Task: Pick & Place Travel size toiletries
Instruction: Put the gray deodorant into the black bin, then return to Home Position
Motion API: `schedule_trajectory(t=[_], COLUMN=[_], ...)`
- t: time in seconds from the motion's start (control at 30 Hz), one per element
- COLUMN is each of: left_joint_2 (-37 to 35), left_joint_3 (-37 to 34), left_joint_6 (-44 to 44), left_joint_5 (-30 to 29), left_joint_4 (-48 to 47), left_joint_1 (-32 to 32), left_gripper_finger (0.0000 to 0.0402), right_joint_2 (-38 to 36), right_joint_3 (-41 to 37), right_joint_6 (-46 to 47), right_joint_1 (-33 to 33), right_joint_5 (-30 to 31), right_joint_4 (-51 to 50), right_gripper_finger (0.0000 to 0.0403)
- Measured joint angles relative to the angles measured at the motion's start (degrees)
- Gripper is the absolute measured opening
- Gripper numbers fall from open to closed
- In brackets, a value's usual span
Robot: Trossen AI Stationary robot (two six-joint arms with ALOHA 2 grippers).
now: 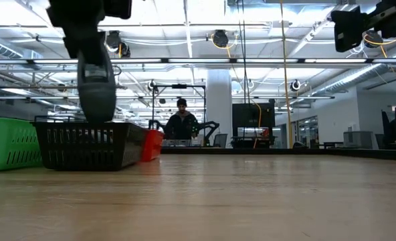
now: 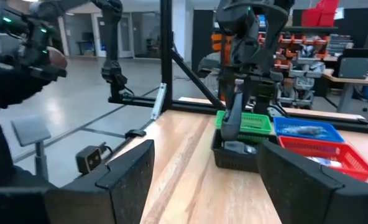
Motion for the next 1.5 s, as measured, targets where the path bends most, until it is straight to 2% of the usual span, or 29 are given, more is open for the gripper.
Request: schedule_trajectory(t=[0.33, 0.57, 0.7, 1.1, 1.27, 1.5], left_joint_2=[0.0, -0.02, -0.01, 0.0, 0.0, 0.0], left_joint_3=[-0.4, -7.35, -9.73, -11.71, -11.67, -9.28], left_joint_6=[5.16, 6.91, 5.3, 2.95, 2.74, 5.53], left_joint_5=[1.86, 9.28, 9.27, 9.19, 9.97, 13.95], left_joint_4=[2.14, 12.14, 12.03, 13.62, 13.8, 13.28], left_joint_1=[3.34, 5.84, 6.96, 9.48, 10.98, 14.35], left_gripper_finger=[0.0095, 0.0095, 0.0095, 0.0212, 0.0231, 0.0236], right_joint_2=[0.02, 0.02, 0.02, 0.03, 0.02, 0.04], right_joint_3=[-0.02, 0.0, 0.0, 0.0, 0.0, 0.0], right_joint_6=[-0.26, -0.74, -0.63, -0.58, -0.57, -0.57], right_joint_1=[0.0, 0.0, 0.0, 0.0, 0.0, 0.0], right_joint_5=[0.82, 0.81, 0.79, 0.81, 0.81, 0.9], right_joint_4=[-0.43, -0.48, -0.62, -0.87, -0.87, -0.87], right_gripper_finger=[0.0269, 0.0269, 0.0269, 0.027, 0.027, 0.027])
